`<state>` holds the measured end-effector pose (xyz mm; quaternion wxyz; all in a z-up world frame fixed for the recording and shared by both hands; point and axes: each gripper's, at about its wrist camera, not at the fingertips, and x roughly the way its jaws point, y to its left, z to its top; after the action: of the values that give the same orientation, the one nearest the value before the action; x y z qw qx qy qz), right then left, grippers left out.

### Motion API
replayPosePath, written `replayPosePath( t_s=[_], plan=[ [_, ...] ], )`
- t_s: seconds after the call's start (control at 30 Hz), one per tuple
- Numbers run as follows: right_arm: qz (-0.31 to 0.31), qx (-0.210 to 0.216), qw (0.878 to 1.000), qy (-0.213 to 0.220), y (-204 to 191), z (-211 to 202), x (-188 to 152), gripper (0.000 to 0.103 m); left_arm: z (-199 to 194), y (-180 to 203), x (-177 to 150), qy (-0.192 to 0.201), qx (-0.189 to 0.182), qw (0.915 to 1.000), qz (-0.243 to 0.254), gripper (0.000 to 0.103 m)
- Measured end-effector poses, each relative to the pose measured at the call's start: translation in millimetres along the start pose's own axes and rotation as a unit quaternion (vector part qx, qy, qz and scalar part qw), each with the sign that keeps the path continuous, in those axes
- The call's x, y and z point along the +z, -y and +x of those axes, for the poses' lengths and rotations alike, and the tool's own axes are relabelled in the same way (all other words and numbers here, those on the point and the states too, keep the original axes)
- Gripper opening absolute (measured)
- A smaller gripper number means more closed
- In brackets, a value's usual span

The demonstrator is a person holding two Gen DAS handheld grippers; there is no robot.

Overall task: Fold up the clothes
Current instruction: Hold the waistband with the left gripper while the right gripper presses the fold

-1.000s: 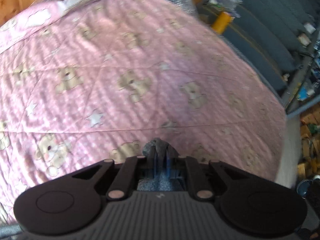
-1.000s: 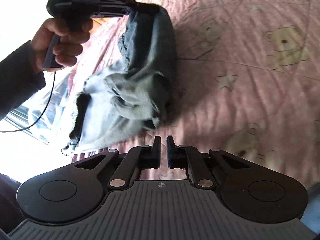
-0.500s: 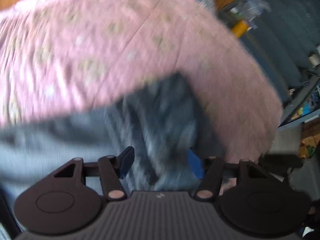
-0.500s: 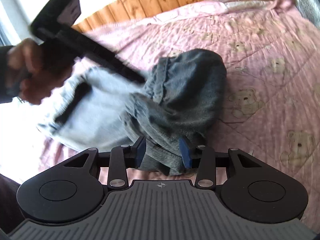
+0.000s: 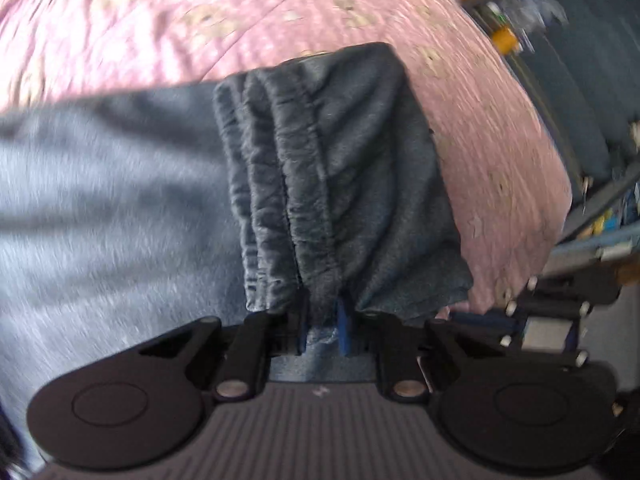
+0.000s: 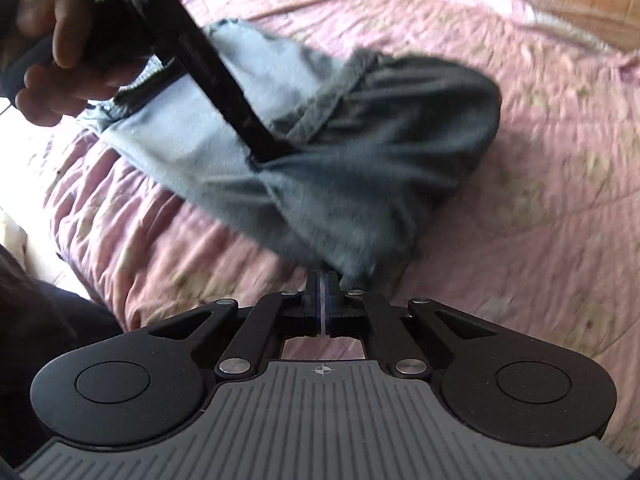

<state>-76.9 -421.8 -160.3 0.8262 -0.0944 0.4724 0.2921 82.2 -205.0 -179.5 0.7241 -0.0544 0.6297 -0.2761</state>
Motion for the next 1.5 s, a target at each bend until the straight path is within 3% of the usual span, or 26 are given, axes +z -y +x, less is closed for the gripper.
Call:
replayPosePath(
  t_s=[0.03,0.13,0.17,0.23,0.3,0.37,0.4,0.47,0.53,0.57,0.6,0.73,0.83,0.9,0.93,0.97,1.0,1.07,1.13,1.17,1.23,1.27,1.3,1.33,1.43,1.5],
  plan=[
    [0.035,0.002,0.999,0.013,7,-5,0,0.003,-1,-3,2,0.007,-0.012,0.9998,-0.014,0.015],
    [0.143,0.007,0.988,0.052,31,-20,-1,0.036,-9,1,13,0.020,-0.012,0.9997,-0.004,0.022],
    [0.188,0.005,0.980,0.063,41,-22,-3,0.052,-14,4,19,0.027,0.001,0.9996,0.009,0.025],
    [0.274,0.015,0.959,0.077,62,-19,-9,0.052,-25,11,29,0.051,0.024,0.9980,0.030,0.031],
    [0.336,0.042,0.937,0.085,76,-10,-15,0.050,-32,19,33,0.080,0.039,0.9952,0.040,0.048],
    [0.361,0.056,0.928,0.076,81,1,-17,0.042,-23,22,48,0.087,0.054,0.9939,0.040,0.055],
    [0.362,0.057,0.928,0.069,81,5,-17,0.031,-16,24,56,0.089,0.062,0.9934,0.039,0.057],
    [0.348,0.050,0.934,0.061,77,7,-18,0.020,9,30,67,0.077,0.082,0.9926,0.046,0.061],
    [0.334,0.043,0.940,0.053,74,8,-19,0.012,28,35,72,0.074,0.120,0.9872,0.075,0.052],
    [0.326,0.037,0.943,0.052,72,3,-19,0.008,27,35,73,0.084,0.131,0.9845,0.081,0.030],
    [0.311,0.032,0.948,0.051,71,-3,-19,0.006,24,32,75,0.084,0.130,0.9857,0.066,0.023],
    [0.259,0.005,0.965,0.028,76,-10,-21,0.005,14,22,78,0.084,0.128,0.9880,0.019,0.021],
    [0.262,0.030,0.964,0.033,85,-16,-23,0.009,-6,16,67,0.100,0.110,0.9889,-0.002,0.033],
    [0.278,0.052,0.958,0.051,90,-25,-24,0.021,-25,12,52,0.119,0.101,0.9874,-0.028,0.059],
    [0.286,0.059,0.954,0.062,92,-29,-25,0.024,-33,10,42,0.126,0.096,0.9864,-0.044,0.064],
    [0.297,0.069,0.950,0.070,93,-31,-26,0.035,-36,7,33,0.123,0.084,0.9868,-0.064,0.070],
    [0.313,0.078,0.944,0.073,95,-29,-27,0.042,-32,4,25,0.110,0.068,0.9880,-0.085,0.070],
    [0.344,0.090,0.932,0.074,97,-18,-28,0.045,-13,4,17,0.076,0.040,0.9896,-0.115,0.070],
    [0.367,0.101,0.922,0.066,98,-6,-27,0.046,3,9,10,0.059,0.041,0.9902,-0.119,0.069],
    [0.374,0.108,0.919,0.062,97,0,-27,0.046,10,13,8,0.058,0.050,0.9905,-0.115,0.062],
    [0.381,0.113,0.916,0.059,95,6,-26,0.046,15,22,3,0.060,0.077,0.9900,-0.101,0.032],
    [0.378,0.111,0.917,0.062,94,6,-25,0.037,13,23,1,0.059,0.071,0.9898,-0.109,0.028],
    [0.373,0.111,0.919,0.068,94,4,-24,0.016,8,22,-3,0.057,0.051,0.9881,-0.133,0.027],
    [0.365,0.114,0.921,0.076,94,0,-22,0.014,2,20,-8,0.056,0.040,0.9863,-0.150,0.027],
    [0.353,0.132,0.922,0.088,96,-3,-18,0.017,1,15,-17,0.048,0.057,0.9868,-0.144,0.028],
    [0.346,0.124,0.927,0.074,94,5,-14,0.030,7,7,-16,0.048,0.052,0.9865,-0.148,0.034]
  ],
)
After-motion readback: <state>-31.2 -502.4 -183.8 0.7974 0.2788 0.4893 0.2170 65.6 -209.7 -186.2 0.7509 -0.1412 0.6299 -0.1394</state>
